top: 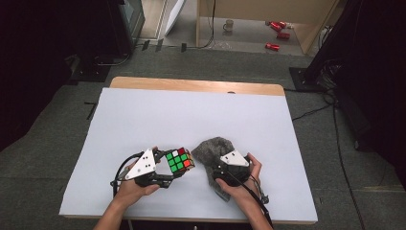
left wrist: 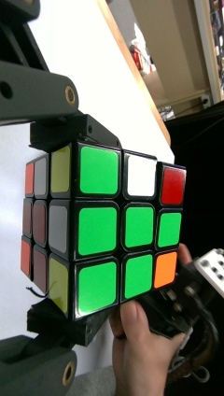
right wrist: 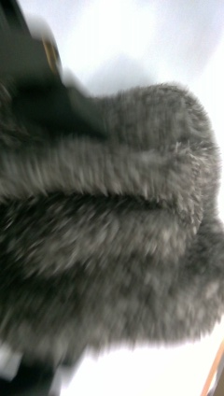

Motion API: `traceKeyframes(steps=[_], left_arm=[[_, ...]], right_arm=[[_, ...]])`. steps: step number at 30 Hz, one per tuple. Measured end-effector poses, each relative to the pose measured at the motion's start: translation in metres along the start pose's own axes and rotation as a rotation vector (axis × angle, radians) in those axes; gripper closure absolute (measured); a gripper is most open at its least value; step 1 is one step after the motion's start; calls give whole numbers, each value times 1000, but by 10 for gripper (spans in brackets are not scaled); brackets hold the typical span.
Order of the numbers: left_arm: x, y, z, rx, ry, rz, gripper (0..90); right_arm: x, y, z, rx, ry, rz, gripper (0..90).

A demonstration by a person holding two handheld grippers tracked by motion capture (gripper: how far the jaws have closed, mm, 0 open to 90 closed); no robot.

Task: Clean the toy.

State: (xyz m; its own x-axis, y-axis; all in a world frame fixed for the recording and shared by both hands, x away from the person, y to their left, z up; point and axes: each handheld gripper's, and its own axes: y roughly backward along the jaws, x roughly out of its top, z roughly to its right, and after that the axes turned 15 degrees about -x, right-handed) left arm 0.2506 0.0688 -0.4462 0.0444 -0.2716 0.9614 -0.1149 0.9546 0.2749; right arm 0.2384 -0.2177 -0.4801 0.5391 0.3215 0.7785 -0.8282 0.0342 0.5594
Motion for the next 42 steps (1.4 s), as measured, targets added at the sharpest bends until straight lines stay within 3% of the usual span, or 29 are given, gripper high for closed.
traceKeyframes(steps=[1, 2, 3, 4, 6, 10, 14, 15, 18, 19, 22, 25, 29, 30, 32, 36, 42], left_arm=[[0, 0, 0, -3, 4, 1, 345], [0, 0, 0, -3, 8, 1, 345], [0, 0, 0, -3, 9, -3, 345], [0, -1, 0, 1, 10, -18, 345], [0, -2, 0, 2, 10, -25, 345], [1, -9, 2, 15, 10, -62, 345], [1, -17, 4, 14, 25, -103, 345], [2, -19, 4, 10, 36, -118, 345], [4, -27, 6, 9, 50, -156, 345], [4, -29, 7, 11, 53, -168, 345], [7, -36, 9, 12, 63, -204, 346], [9, -39, 10, 10, 72, -211, 346], [11, -44, 13, 16, 84, -238, 346], [12, -46, 13, 14, 121, -244, 346], [13, -47, 13, 21, 121, -245, 346], [14, -47, 15, 50, 110, -250, 346], [15, -46, 15, 23, 105, -247, 346]], right_arm=[[-1, 0, 2, -8, -17, 3, 443], [-1, 2, 9, 22, -66, 18, 623], [-1, 2, 9, 22, -66, 18, 623], [-1, 6, 15, 30, -96, 44, 736], [0, 8, 18, 40, -114, 59, 760], [6, 22, 31, 105, -198, 129, 792], [18, 46, 35, 191, -232, 237, 804], [18, 46, 35, 191, -232, 237, 804], [28, 63, 28, 262, -209, 287, 806], [28, 63, 28, 262, -209, 287, 806], [34, 74, 16, 324, -160, 296, 809], [36, 76, 9, 357, -133, 295, 810], [38, 78, -3, 418, -98, 283, 812], [38, 78, -6, 441, -89, 274, 812], [39, 78, -8, 454, -84, 267, 812], [40, 76, -12, 529, -63, 222, 812], [41, 73, -6, 550, -57, 203, 817]])
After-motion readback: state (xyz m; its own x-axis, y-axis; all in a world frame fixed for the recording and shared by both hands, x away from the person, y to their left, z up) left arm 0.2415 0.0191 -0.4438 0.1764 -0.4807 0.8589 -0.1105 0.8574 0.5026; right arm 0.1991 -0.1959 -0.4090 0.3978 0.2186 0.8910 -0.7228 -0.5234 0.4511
